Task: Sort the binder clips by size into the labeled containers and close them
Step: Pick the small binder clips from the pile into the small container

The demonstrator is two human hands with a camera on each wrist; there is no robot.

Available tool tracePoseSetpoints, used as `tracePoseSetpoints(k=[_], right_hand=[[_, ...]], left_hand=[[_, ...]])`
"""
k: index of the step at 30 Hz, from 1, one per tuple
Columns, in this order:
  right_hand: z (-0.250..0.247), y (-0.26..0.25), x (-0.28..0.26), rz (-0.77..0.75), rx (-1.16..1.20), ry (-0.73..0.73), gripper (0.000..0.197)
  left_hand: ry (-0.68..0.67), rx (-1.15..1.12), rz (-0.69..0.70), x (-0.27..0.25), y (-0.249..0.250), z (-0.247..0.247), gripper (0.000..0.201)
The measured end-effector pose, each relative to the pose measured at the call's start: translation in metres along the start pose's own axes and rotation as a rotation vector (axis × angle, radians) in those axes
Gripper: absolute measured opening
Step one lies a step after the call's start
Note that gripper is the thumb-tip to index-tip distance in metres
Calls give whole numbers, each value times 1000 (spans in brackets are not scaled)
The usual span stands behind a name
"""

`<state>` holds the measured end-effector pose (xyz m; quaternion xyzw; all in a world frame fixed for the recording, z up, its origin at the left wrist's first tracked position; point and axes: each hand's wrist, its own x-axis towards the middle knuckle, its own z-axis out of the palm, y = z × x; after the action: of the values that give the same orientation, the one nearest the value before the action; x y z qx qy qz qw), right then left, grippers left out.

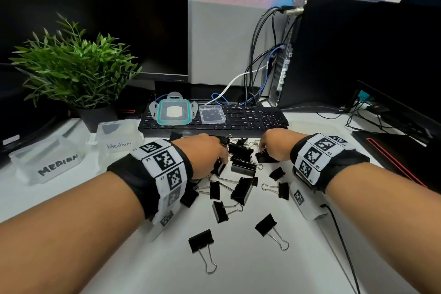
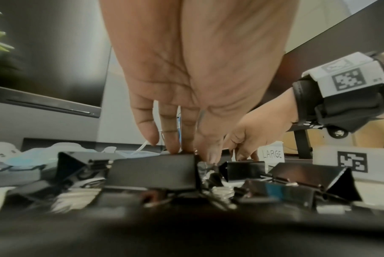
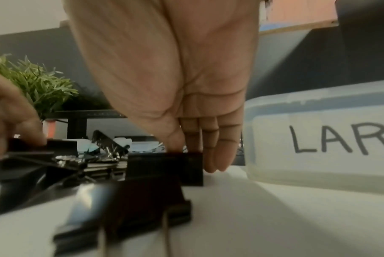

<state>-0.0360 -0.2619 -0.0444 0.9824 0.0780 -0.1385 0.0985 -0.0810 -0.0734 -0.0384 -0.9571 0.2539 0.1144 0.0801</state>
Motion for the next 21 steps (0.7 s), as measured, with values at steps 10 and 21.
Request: tracePoseSetpoints(k=[10,21], right_hand=[[0,-2,8,92,33,80,20],[8,-2,15,78,103,69,18]], left_hand=[[139,-88,-39,3,-14,4,38],[223,-101,-24,10,-14,10,36]])
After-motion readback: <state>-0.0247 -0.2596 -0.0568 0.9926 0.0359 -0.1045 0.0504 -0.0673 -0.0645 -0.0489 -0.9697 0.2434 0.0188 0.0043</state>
